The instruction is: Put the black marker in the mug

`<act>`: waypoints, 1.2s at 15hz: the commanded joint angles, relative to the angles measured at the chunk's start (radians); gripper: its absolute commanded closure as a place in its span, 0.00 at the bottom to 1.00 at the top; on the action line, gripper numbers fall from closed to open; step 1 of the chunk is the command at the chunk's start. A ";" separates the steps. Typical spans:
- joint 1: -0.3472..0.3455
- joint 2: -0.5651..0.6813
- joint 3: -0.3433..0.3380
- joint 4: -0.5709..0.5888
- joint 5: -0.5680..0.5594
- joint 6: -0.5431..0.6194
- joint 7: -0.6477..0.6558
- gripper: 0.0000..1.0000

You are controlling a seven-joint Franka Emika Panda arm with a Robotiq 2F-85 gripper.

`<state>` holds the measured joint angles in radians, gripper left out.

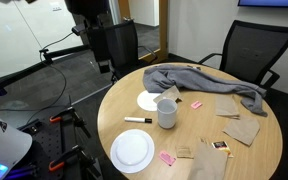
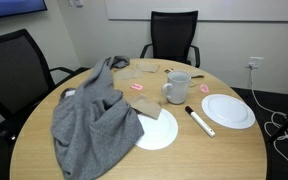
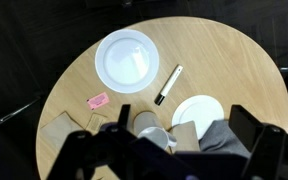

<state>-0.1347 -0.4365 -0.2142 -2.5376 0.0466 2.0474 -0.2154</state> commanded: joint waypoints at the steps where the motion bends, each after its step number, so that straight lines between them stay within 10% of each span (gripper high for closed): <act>1: 0.001 -0.092 0.042 -0.142 0.079 0.117 0.134 0.00; 9: 0.012 -0.039 0.232 -0.254 0.120 0.449 0.535 0.00; 18: 0.022 0.184 0.342 -0.235 0.090 0.553 0.775 0.00</act>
<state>-0.1204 -0.3365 0.1203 -2.7906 0.1501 2.5573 0.5172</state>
